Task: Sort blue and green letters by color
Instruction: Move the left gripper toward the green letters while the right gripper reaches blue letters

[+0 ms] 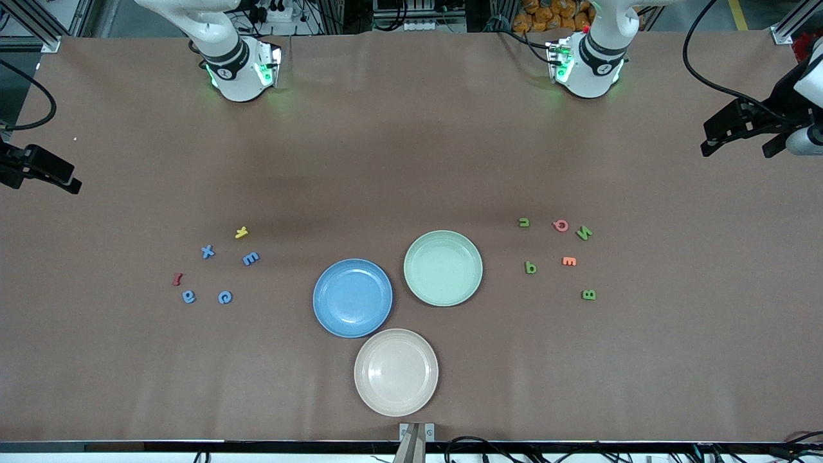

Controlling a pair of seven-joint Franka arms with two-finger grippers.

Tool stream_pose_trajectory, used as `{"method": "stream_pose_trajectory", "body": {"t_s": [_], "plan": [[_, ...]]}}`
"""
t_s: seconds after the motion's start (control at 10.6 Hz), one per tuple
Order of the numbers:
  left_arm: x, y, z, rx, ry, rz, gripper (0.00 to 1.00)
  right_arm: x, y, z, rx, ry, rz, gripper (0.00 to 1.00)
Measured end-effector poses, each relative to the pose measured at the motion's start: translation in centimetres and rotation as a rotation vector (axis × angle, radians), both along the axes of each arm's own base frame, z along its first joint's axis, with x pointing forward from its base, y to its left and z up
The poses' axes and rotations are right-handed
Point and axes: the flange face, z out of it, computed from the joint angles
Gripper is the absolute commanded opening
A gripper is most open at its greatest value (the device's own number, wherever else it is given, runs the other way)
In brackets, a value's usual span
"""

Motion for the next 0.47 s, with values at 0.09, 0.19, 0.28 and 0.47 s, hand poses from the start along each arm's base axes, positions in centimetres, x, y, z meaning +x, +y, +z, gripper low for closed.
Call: {"method": "stream_pose_trajectory", "body": {"t_s": [0.09,0.19,0.28,0.47], "plan": [[0.00,0.00,0.00,0.000,0.000,0.000,1.00,0.00,0.00,0.00,0.000,0.000,0.000,1.00],[-0.01,0.00,-0.10,0.001,0.003,-0.007,1.00,-0.01,0.00,0.00,0.000,0.001,0.000,1.00],[-0.01,0.01,-0.23,0.002,0.006,-0.020,1.00,-0.01,0.00,-0.01,0.000,0.001,0.000,1.00],[-0.01,0.02,-0.25,0.002,0.006,-0.025,1.00,-0.01,0.00,-0.01,0.000,0.001,0.000,1.00]]}}
